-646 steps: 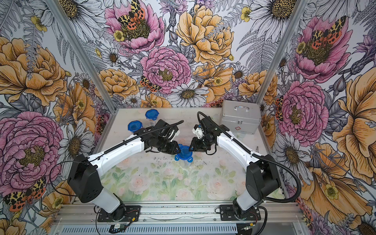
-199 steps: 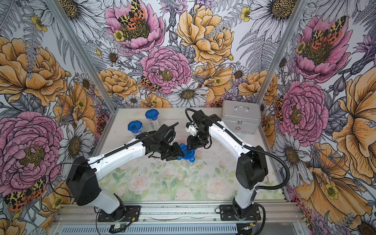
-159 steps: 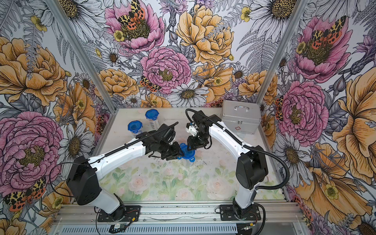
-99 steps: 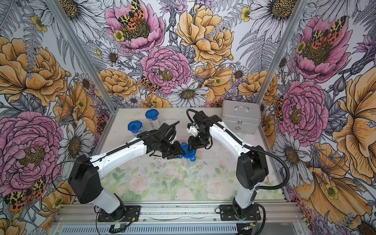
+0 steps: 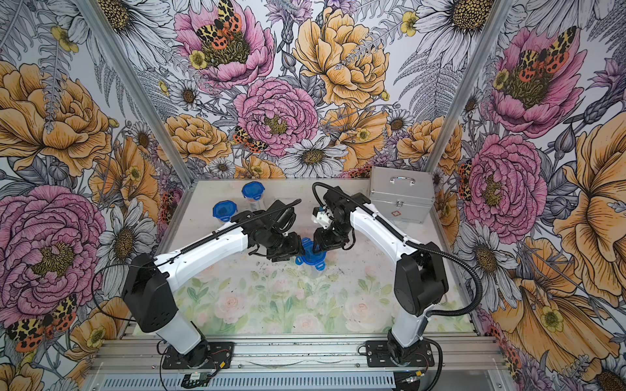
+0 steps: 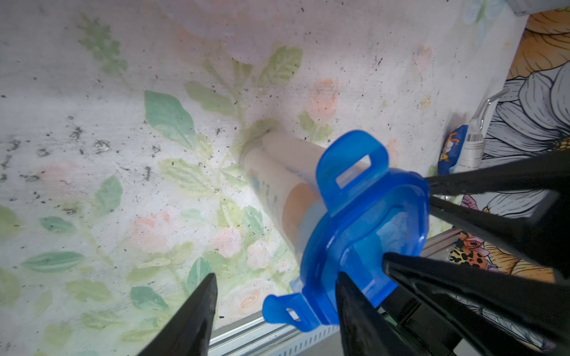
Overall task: Pack away toiletry kits
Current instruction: Close the fastener on the container.
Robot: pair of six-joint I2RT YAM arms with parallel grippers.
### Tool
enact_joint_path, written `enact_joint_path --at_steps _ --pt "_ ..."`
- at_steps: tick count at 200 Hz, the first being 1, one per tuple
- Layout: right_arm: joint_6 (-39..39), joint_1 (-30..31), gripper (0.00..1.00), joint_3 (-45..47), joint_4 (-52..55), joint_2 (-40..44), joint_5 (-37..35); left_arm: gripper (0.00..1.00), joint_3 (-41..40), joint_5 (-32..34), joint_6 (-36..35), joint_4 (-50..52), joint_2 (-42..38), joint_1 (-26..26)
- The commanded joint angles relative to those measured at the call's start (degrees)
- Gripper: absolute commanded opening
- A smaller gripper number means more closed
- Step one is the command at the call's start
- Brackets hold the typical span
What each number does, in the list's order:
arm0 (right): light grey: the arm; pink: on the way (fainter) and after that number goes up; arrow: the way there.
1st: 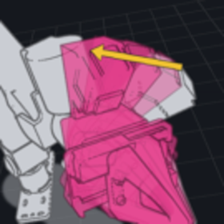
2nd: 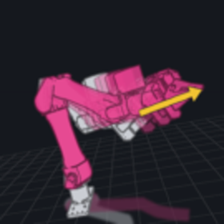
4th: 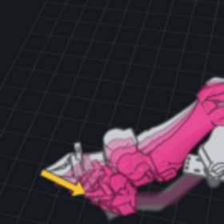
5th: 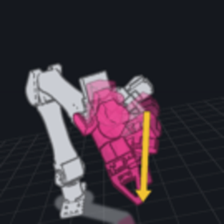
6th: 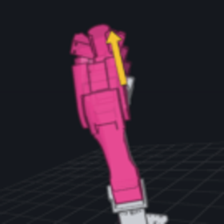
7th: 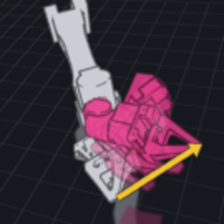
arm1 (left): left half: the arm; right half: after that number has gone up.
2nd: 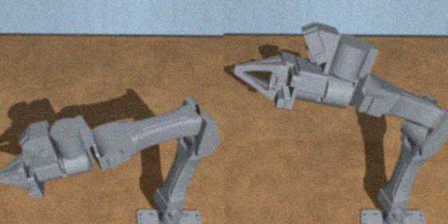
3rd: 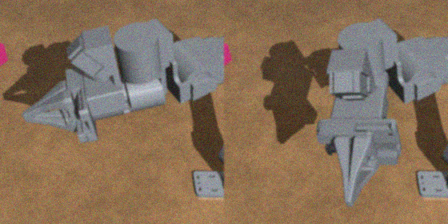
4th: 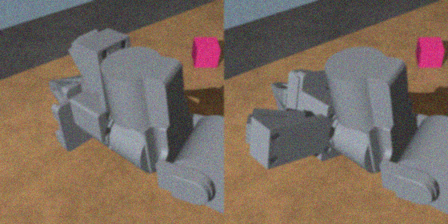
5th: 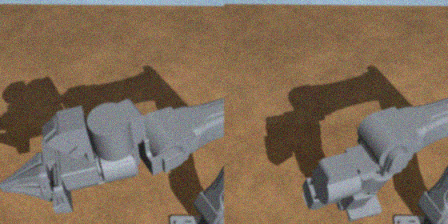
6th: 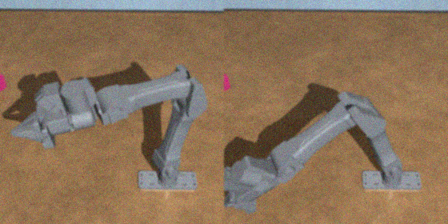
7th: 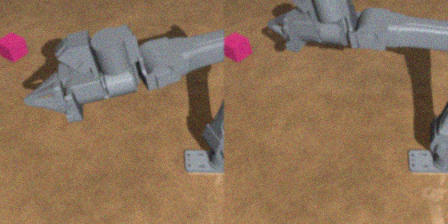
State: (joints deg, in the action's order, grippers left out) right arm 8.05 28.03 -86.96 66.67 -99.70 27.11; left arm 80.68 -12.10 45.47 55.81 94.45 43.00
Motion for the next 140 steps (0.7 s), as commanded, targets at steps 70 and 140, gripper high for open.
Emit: enact_joint_path --at_steps 70,140 --pt "0.9 -0.3 0.5 2.6 0.9 -0.2 -2.7 0.48 6.3 0.4 0.1 2.7 2.7 3.5" --pt "1.3 -0.5 0.5 3.6 0.6 0.7 -2.6 0.45 2.6 -2.6 1.2 -2.9 3.7 2.8"
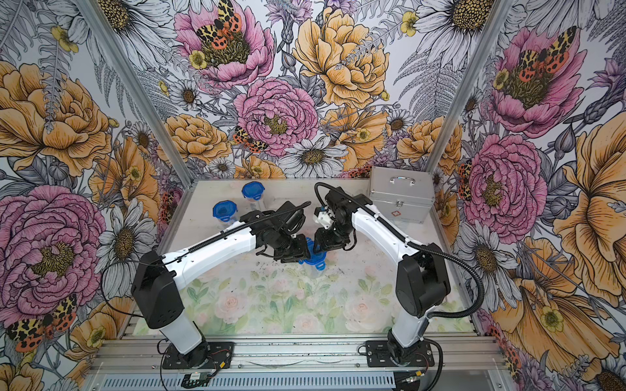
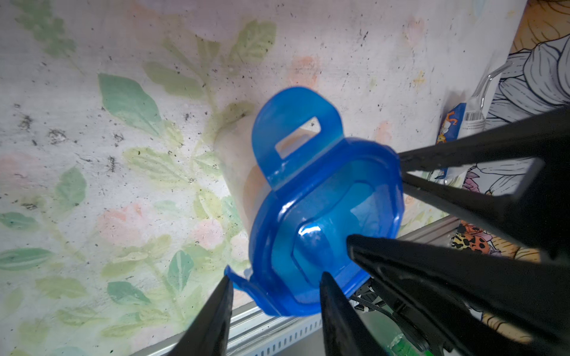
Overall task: Pack away toiletry kits
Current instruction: Close the fastener on the container.
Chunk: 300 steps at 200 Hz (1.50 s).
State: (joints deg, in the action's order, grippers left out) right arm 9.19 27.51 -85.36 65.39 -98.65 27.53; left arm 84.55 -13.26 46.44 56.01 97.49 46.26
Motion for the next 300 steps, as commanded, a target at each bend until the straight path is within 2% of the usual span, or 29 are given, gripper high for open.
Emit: enact_joint_path --at_steps 1,48,100,185,229,248,281,300 --pt "0.2 0.0 0.5 2.0 1.9 -0.3 -3.0 0.45 -1.2 -1.5 0.2 -3.2 0.7 -0.5" --pt "0.7 -0.1 0.5 2.7 1.5 0.0 -1.5 0.45 -3.0 -4.4 1.6 -8.9 1.5 -1.0" --pt "3.2 -0.1 0.5 5.9 -2.6 1.2 4.5 0.45 -5.8 -7.7 2.8 -15.0 1.6 -1.8" --pt "5.4 -1.1 0.5 11.0 -12.3 4.2 11.0 0.44 -7.6 -8.8 3.3 -16.5 1.4 -2.2" --pt "5.5 -3.3 0.5 12.5 -12.3 6.3 9.3 0.45 -8.4 -9.2 3.6 -16.4 -0.1 -3.0" --pt "5.2 -4.3 0.53 12.5 -12.0 7.0 8.3 0.49 -9.2 -8.9 3.6 -16.2 -1.6 -3.5" --pt "5.0 -4.6 0.61 11.4 -10.4 7.4 6.2 0.66 -6.7 -6.8 0.7 -11.9 -3.0 -4.2" --pt "5.1 -4.8 0.65 11.3 -9.7 8.0 4.6 0.69 -4.8 -5.4 -1.2 -8.8 -3.6 -4.6"
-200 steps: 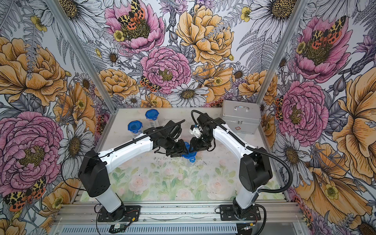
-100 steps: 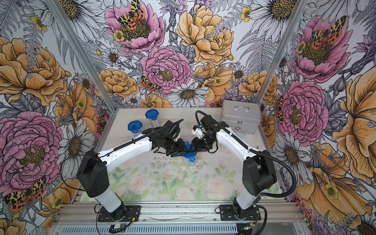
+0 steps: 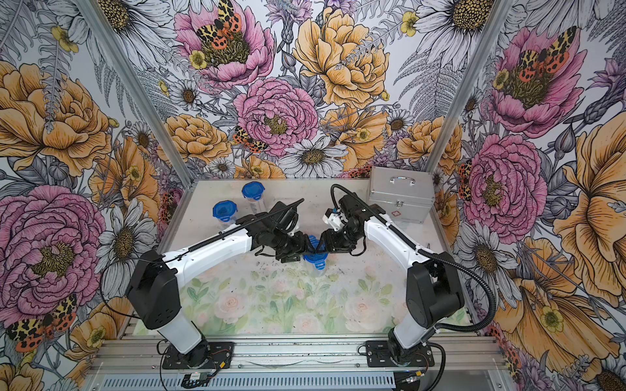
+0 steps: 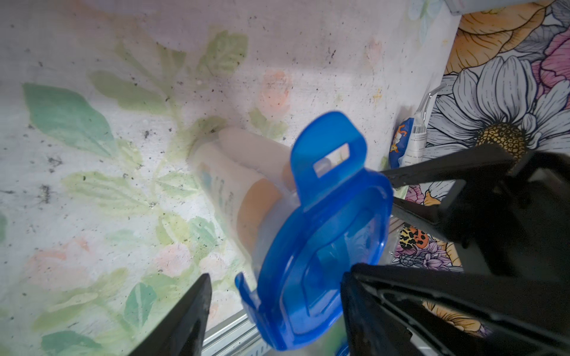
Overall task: Pack away toiletry kits
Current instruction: Close the fastener on the container.
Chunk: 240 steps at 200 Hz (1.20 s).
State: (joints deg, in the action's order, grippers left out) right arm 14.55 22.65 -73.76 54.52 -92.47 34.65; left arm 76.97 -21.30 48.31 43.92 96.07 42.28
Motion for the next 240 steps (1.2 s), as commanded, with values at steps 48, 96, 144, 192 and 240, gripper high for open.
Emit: enact_joint_path --at_steps 48,96,144,192,240 --pt "-2.7 0.3 0.67 -2.4 5.4 6.4 -4.7 0.6 9.6 5.0 -9.4 9.3 -2.6 -3.9" --pt "-3.2 1.6 0.62 0.8 9.1 10.7 -7.1 0.11 15.5 5.4 -14.6 10.9 2.5 -7.9" --pt "-0.9 1.6 0.49 2.3 9.8 9.7 -9.8 0.0 17.4 6.4 -17.4 12.7 6.8 -5.8" --pt "-2.7 0.9 0.48 -0.4 9.3 4.7 -11.3 0.0 16.0 6.4 -18.0 12.7 6.5 -5.0" --pt "-3.7 0.3 0.48 -2.1 8.3 1.6 -11.1 0.0 15.0 5.9 -17.7 12.7 6.9 -4.4"
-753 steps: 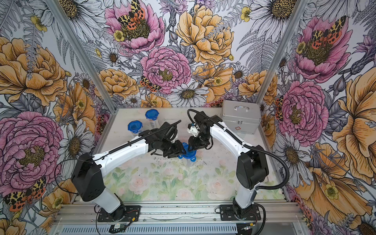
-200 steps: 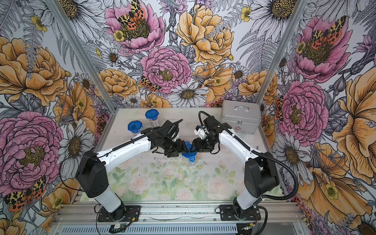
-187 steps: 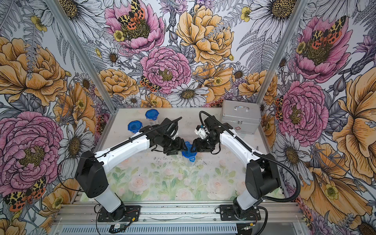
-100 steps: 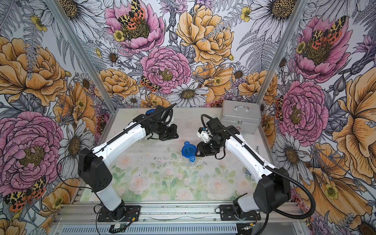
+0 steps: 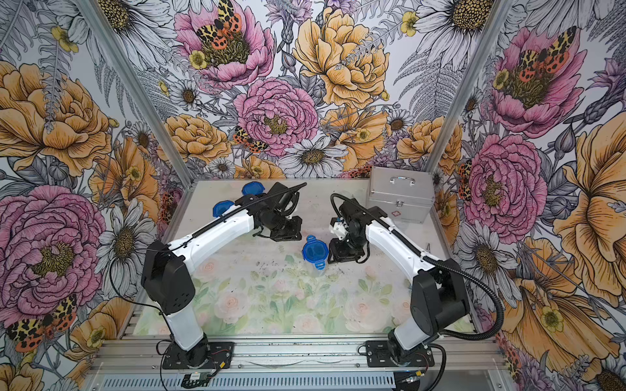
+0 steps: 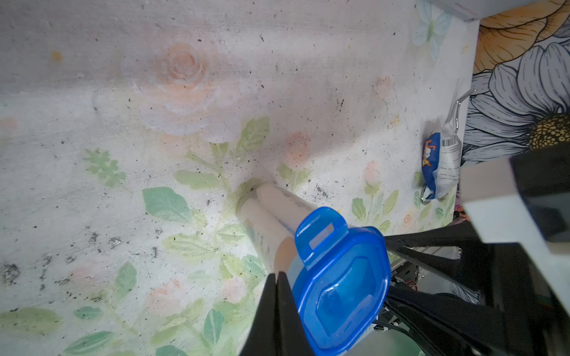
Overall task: Pack away toiletry kits
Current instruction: Close the fastener on the container.
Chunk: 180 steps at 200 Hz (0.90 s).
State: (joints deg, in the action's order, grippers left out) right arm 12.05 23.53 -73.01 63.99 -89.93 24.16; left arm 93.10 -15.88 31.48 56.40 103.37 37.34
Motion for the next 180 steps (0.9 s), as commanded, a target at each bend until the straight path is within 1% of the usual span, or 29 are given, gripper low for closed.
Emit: enact_joint_path --at_steps 1,81,139,160,180 --pt "-1.2 -0.6 0.48 -2.9 -1.2 -1.0 -0.6 0.0 -1.1 0.5 -0.8 0.2 -0.4 0.5" --pt "-2.7 -0.9 0.47 -5.7 -2.7 -4.8 1.1 0.0 -2.3 0.2 0.9 0.2 -1.1 3.1" --pt "-4.1 -1.7 0.47 -9.2 -3.5 -8.3 1.5 0.0 -6.0 0.9 3.4 0.2 -3.9 4.5" --pt "-4.2 -2.6 0.48 -10.0 -3.4 -8.7 1.4 0.0 -8.2 1.8 4.9 0.6 -6.2 4.0" --pt "-3.4 -4.5 0.5 -8.4 -3.2 -6.4 1.2 0.0 -9.4 2.8 5.5 2.4 -9.7 2.3"
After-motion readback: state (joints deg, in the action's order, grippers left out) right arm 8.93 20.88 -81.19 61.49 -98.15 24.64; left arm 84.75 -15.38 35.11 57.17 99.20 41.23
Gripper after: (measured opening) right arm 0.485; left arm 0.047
